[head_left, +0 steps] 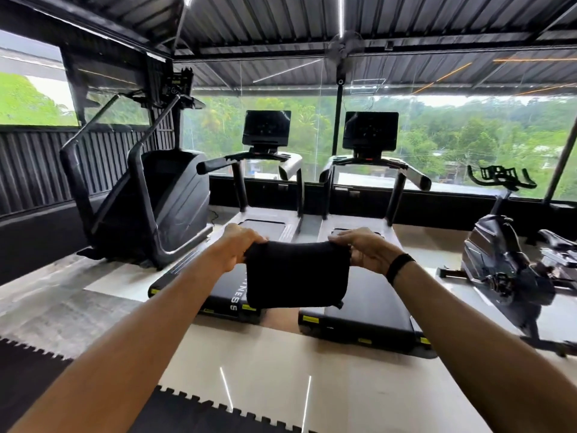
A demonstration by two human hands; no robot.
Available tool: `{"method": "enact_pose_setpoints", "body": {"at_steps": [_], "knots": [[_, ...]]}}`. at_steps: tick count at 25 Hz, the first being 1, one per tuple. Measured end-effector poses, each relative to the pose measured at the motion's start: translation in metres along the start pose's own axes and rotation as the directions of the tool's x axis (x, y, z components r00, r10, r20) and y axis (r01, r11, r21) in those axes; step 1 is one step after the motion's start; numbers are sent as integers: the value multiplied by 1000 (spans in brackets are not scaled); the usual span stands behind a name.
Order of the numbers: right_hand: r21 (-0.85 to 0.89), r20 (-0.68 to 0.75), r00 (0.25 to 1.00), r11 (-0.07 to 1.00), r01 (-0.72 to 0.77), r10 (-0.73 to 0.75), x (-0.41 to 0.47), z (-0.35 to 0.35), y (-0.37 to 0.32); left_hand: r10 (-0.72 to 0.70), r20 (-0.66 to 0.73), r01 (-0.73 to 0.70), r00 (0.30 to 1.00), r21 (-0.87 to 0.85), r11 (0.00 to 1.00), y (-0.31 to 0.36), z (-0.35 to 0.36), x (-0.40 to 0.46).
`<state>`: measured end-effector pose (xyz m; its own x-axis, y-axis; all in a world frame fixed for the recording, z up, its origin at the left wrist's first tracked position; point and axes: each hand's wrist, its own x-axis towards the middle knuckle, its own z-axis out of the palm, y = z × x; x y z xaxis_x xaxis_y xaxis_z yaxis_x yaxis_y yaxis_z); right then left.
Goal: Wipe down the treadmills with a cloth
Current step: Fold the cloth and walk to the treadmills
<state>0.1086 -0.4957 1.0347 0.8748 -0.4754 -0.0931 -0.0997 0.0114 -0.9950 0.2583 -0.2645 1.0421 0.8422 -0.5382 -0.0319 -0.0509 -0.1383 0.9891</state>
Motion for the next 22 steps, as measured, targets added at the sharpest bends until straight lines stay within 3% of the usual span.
{"method": "enact_pose_setpoints", "body": {"at_steps": [2, 5, 8, 10, 13, 15, 17, 22], "knots": [[19, -57, 994, 995, 94, -93, 0, -18, -6, 77, -3, -77, 997, -31, 997, 8, 13, 13], [-87, -95, 970, 972, 217, -225, -3, -58, -9, 153, 83, -149, 985, -44, 988, 18, 47, 31], [-286, -102, 946, 920, 267, -307, 3, -106, -16, 221, 167, -242, 961, 120, 963, 31, 92, 58], [-532, -104, 914, 798, 283, -393, 13, -146, -24, 318, 215, -370, 923, 278, 886, 47, 134, 81], [-797, -101, 859, 558, 232, -502, 39, -215, -39, 504, 264, -568, 822, 447, 691, 75, 205, 119], [-848, -139, 843, 502, 170, -519, 56, -257, -49, 563, 256, -605, 786, 507, 615, 92, 244, 141], [-888, -175, 838, 451, 92, -517, 72, -301, -60, 582, 244, -613, 776, 513, 601, 105, 289, 168], [-908, -250, 808, 419, -5, -533, 118, -412, -48, 617, 312, -675, 722, 512, 531, 116, 401, 243]]}}
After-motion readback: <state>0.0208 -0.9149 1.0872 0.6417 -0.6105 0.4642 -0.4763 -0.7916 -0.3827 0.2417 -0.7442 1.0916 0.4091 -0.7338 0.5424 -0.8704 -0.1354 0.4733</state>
